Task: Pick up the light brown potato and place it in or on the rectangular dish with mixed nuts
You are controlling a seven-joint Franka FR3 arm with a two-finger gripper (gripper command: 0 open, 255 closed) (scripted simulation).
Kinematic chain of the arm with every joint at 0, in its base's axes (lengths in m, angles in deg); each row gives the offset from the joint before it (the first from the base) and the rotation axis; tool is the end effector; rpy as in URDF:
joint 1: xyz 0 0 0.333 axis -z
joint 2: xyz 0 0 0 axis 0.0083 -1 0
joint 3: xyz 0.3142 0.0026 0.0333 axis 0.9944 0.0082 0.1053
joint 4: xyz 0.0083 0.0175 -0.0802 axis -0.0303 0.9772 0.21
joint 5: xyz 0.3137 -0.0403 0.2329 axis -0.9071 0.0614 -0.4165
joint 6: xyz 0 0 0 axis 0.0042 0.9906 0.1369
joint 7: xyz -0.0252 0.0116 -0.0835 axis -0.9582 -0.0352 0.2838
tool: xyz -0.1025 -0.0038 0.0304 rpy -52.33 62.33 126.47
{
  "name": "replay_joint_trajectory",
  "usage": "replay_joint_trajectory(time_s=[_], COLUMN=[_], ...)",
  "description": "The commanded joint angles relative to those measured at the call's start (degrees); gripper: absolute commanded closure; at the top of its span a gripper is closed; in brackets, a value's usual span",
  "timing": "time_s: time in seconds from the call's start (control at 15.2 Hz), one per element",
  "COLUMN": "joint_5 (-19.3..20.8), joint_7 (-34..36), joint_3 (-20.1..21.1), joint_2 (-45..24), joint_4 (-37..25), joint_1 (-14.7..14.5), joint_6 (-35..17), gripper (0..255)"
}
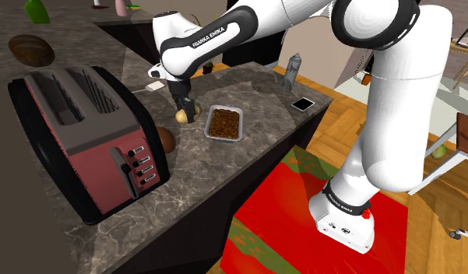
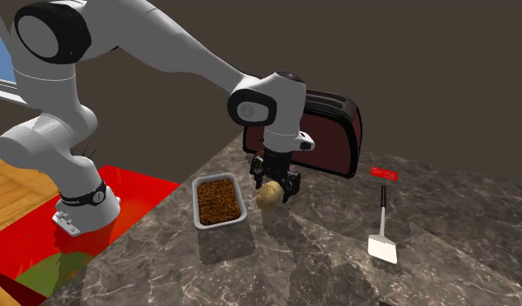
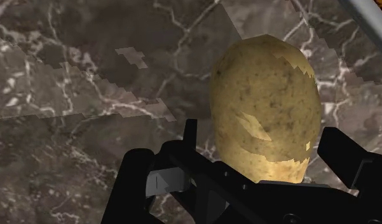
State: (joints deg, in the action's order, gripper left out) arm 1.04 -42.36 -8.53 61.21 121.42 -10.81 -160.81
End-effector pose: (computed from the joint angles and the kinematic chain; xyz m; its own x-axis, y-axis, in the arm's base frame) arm 0.6170 0.1564 0.3240 0.2634 0.9591 -0.1037 0.9614 -0.2698 -0.0536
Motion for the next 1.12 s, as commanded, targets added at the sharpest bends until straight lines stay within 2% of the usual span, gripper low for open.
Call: replay_joint_trajectory(time_s=[0.0,0.13,0.2,0.79,1.06], joint_5=[0.00,0.00,0.00,0.00,-0.20], joint_7=[0.00,0.00,0.00,0.00,-0.24], joint_3=[0.00,0.00,0.00,0.00,0.08], joint_2=[0.00,0.00,0.00,0.00,1.42], joint_4=[0.03,0.02,0.02,0.03,-1.11], joint_1=[0.00,0.00,0.00,0.00,0.03], joint_6=[-0.04,-0.03,-0.03,-0.04,2.51], gripper=[0,0,255,255,255])
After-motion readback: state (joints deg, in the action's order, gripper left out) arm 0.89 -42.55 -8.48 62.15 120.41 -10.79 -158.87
